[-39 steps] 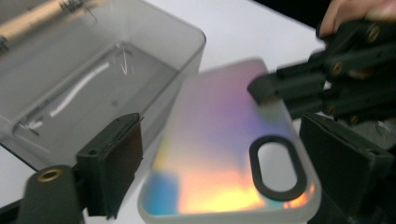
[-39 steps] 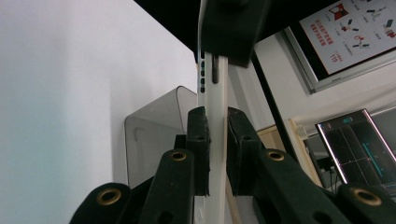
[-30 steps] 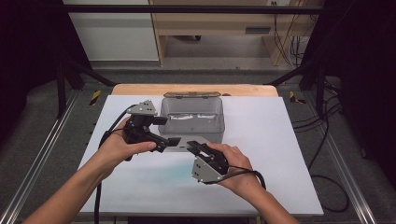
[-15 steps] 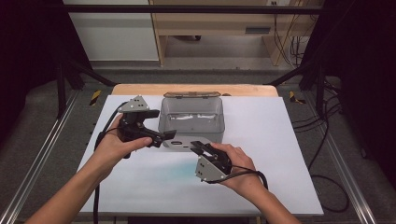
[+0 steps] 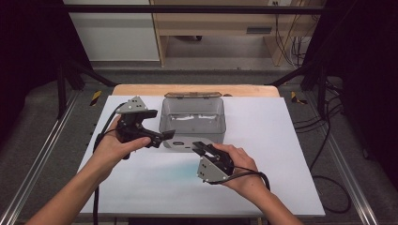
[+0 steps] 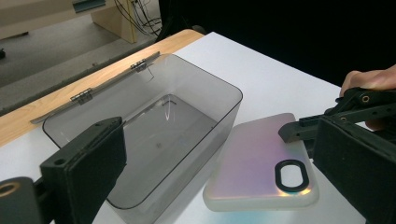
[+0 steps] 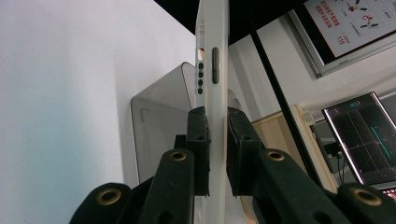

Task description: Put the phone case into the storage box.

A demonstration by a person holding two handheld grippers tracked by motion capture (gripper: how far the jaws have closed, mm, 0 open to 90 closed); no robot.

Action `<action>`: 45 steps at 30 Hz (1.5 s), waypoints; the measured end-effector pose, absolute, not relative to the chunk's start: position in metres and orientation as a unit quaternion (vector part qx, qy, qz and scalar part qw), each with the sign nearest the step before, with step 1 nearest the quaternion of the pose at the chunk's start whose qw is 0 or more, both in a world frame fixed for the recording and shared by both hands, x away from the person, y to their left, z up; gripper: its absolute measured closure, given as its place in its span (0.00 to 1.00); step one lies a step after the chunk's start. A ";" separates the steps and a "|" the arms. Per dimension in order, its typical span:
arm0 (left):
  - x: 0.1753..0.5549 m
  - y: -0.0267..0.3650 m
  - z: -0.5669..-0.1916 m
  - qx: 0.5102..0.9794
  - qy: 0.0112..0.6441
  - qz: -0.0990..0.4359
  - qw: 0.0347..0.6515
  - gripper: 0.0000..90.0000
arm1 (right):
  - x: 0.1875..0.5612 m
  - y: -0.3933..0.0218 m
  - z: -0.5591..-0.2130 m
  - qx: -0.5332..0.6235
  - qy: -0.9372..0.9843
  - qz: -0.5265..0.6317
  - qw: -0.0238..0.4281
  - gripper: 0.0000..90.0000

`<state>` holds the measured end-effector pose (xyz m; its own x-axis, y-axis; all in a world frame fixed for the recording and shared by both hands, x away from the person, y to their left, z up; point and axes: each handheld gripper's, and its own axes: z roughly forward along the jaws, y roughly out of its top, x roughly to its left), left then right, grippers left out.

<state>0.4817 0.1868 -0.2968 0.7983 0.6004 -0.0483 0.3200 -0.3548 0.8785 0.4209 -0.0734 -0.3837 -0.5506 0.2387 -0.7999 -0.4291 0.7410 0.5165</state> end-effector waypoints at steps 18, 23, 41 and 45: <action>0.450 0.229 -0.355 0.731 0.353 0.216 0.543 0.04 | 0.416 -0.090 -0.385 -0.029 0.806 0.353 0.475 0.90; 0.434 0.244 -0.393 0.702 0.375 0.257 0.548 0.04 | 0.414 -0.095 -0.386 -0.015 0.807 0.351 0.475 0.90; 0.419 0.266 -0.441 0.687 0.389 0.306 0.533 0.03 | 0.416 -0.097 -0.367 0.070 0.791 0.399 0.458 0.90; 0.419 0.268 -0.442 0.690 0.387 0.316 0.524 0.03 | 0.417 -0.098 -0.362 0.080 0.790 0.408 0.451 0.90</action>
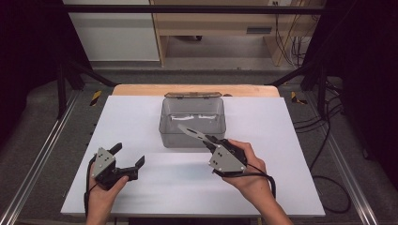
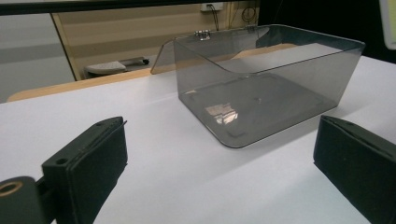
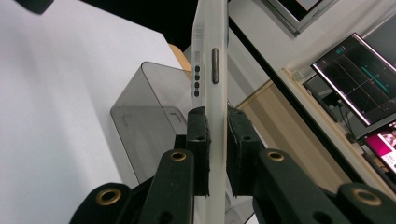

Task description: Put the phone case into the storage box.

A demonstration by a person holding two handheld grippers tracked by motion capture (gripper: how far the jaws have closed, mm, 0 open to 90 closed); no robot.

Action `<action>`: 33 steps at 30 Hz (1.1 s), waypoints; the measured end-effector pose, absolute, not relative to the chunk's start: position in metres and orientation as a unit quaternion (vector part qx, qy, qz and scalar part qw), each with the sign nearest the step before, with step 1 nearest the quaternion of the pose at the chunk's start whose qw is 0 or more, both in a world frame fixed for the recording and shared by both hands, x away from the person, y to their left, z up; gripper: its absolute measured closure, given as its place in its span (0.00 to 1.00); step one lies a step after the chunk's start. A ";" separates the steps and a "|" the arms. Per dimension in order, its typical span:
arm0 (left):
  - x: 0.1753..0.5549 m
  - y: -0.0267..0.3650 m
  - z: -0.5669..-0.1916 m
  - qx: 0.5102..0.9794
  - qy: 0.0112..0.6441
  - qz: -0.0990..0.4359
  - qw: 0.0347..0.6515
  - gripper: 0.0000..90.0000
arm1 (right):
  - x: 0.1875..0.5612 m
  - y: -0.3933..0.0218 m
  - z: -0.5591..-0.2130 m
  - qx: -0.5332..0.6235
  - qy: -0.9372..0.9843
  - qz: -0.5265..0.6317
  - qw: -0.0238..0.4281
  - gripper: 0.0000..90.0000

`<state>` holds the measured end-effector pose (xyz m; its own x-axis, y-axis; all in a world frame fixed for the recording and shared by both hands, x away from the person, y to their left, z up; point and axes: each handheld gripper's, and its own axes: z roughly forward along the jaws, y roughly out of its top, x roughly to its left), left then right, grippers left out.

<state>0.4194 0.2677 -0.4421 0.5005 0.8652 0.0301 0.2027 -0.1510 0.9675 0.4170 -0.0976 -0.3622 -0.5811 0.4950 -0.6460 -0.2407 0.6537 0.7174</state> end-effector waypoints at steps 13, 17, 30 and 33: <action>0.421 0.274 -0.444 0.684 0.396 0.320 0.522 0.03 | 0.432 -0.095 -0.336 0.121 0.781 0.439 0.427 0.90; 0.422 0.274 -0.444 0.685 0.396 0.319 0.522 0.03 | 0.440 -0.095 -0.330 0.138 0.779 0.445 0.421 0.90; 0.423 0.275 -0.445 0.686 0.396 0.318 0.521 0.03 | 0.463 -0.095 -0.323 0.186 0.767 0.468 0.398 0.90; 0.423 0.275 -0.445 0.687 0.395 0.319 0.520 0.03 | 0.470 -0.097 -0.322 0.207 0.759 0.475 0.393 0.90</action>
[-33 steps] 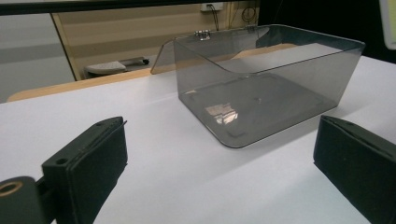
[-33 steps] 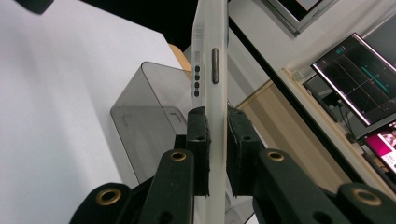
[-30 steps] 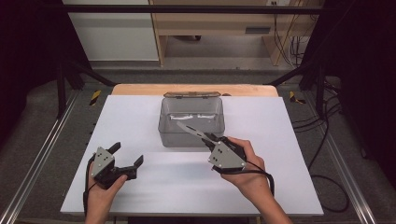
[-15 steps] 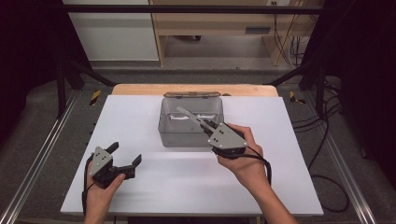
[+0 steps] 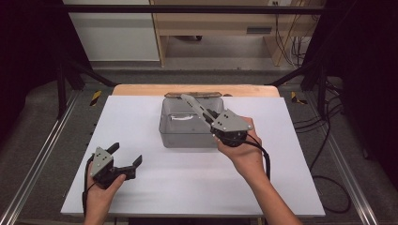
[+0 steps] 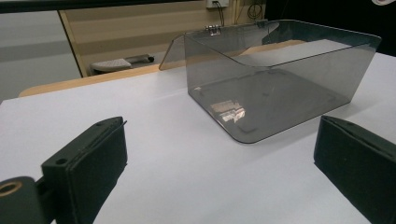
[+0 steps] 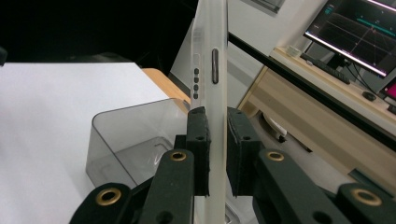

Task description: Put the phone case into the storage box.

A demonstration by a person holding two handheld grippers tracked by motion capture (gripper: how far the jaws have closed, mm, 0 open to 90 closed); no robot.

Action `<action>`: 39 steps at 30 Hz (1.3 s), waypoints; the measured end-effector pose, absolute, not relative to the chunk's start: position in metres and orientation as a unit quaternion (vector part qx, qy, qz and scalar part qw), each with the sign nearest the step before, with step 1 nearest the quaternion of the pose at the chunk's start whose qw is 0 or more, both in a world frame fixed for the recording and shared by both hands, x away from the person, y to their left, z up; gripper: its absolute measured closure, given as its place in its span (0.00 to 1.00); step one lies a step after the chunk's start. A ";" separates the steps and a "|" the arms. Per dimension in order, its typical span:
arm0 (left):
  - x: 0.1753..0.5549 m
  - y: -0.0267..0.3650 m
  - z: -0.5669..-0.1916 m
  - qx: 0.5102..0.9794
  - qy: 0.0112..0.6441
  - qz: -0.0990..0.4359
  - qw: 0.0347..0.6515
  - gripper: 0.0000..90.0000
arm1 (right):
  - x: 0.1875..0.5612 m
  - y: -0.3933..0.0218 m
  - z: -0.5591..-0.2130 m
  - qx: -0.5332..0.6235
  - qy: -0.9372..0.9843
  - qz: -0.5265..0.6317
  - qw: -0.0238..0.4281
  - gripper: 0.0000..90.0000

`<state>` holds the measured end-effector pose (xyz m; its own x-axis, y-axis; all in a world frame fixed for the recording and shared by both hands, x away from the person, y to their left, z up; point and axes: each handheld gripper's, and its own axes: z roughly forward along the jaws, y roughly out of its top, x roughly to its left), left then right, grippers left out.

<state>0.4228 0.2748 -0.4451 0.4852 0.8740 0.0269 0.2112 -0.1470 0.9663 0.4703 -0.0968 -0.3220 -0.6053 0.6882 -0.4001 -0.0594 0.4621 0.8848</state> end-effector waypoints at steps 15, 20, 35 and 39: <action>0.426 0.278 -0.447 0.685 0.398 0.321 0.519 0.03 | 0.486 -0.094 -0.320 0.263 0.741 0.497 0.368 0.90; 0.425 0.279 -0.446 0.683 0.399 0.322 0.521 0.03 | 0.492 -0.092 -0.322 0.281 0.737 0.500 0.357 0.90; 0.425 0.281 -0.446 0.682 0.395 0.322 0.524 0.03 | 0.506 -0.089 -0.325 0.329 0.720 0.501 0.350 0.90; 0.425 0.281 -0.446 0.683 0.395 0.322 0.524 0.03 | 0.508 -0.088 -0.326 0.341 0.719 0.499 0.344 0.90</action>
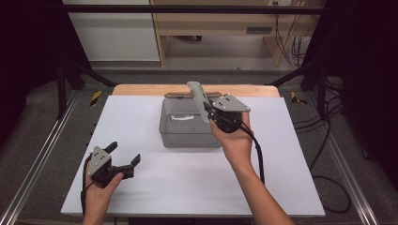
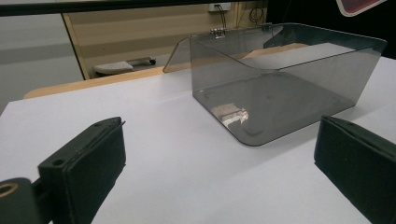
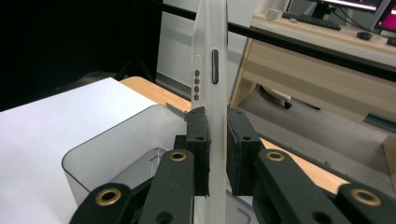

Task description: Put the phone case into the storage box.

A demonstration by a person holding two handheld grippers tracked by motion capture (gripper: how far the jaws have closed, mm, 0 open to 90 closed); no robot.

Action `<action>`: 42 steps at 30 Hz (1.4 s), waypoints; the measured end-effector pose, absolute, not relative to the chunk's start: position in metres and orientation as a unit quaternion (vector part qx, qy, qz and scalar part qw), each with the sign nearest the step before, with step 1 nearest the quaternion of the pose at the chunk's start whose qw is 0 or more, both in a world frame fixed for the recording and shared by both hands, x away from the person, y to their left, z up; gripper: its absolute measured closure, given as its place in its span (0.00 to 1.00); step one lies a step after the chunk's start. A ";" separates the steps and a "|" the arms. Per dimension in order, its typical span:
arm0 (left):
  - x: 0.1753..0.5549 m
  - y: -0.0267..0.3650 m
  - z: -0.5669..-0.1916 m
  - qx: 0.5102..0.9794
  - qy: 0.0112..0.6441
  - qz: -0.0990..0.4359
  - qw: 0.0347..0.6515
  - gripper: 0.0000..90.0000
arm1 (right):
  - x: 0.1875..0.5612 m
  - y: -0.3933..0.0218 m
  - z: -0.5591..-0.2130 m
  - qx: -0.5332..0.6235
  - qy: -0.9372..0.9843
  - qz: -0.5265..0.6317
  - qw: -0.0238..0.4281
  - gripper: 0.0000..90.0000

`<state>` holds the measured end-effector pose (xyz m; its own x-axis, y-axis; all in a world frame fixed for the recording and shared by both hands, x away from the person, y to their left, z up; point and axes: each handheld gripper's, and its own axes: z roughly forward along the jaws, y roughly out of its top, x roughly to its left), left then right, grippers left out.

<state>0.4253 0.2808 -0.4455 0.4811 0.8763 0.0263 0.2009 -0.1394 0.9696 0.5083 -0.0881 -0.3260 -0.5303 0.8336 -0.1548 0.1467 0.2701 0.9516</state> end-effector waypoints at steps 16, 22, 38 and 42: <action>0.426 0.281 -0.446 0.682 0.393 0.320 0.527 0.03 | 0.521 -0.084 -0.333 0.369 0.717 0.490 0.332 0.90; 0.426 0.281 -0.446 0.682 0.393 0.320 0.527 0.03 | 0.525 -0.084 -0.335 0.378 0.715 0.488 0.328 0.90; 0.426 0.280 -0.446 0.685 0.390 0.320 0.526 0.03 | 0.531 -0.086 -0.337 0.396 0.710 0.489 0.316 0.90; 0.425 0.280 -0.446 0.684 0.390 0.320 0.527 0.03 | 0.531 -0.086 -0.338 0.399 0.709 0.489 0.315 0.90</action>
<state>0.4253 0.2802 -0.4455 0.4912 0.8706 0.0267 0.1966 -0.1407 0.9703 0.5314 -0.0859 -0.3379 -0.4837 0.8734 -0.0559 0.2578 0.2032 0.9446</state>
